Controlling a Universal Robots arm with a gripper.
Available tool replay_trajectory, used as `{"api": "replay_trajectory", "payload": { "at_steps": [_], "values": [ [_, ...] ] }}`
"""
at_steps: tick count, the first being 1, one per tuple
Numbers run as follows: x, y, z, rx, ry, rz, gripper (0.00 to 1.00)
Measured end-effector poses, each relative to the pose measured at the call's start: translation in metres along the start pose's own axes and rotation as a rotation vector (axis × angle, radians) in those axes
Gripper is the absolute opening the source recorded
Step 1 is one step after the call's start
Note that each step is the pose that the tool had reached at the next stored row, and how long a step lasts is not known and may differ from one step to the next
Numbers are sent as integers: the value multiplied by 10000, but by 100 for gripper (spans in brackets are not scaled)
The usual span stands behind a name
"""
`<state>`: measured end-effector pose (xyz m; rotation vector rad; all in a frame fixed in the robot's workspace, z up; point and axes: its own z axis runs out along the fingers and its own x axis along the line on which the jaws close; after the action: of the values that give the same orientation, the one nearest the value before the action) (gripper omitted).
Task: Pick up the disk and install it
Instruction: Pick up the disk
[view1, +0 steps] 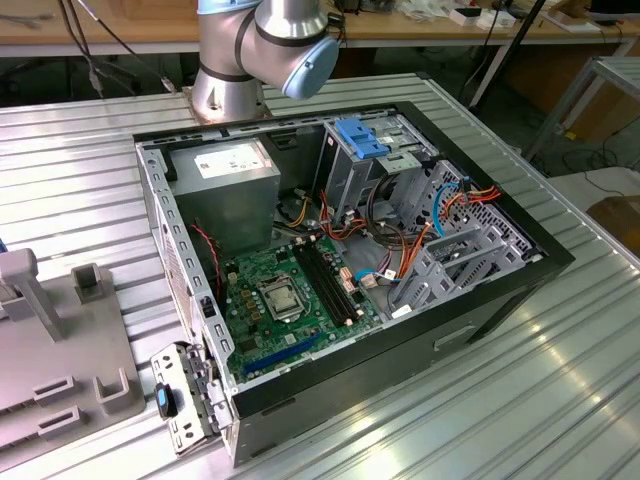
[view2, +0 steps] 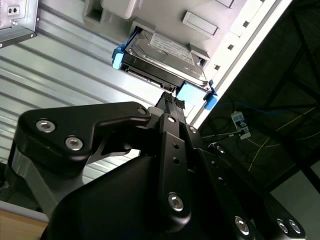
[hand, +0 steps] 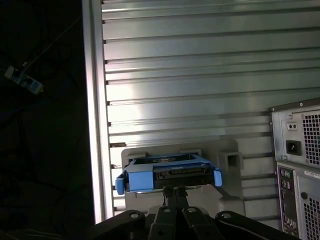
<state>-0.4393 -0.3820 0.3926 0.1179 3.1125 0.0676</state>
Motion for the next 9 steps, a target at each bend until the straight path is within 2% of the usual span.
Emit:
{"api": "replay_trajectory", "payload": {
  "at_steps": [2,9],
  "values": [
    [2,0,0,-2,1,-35,11],
    [11,0,0,-25,45,-1023,11]
  ]
}}
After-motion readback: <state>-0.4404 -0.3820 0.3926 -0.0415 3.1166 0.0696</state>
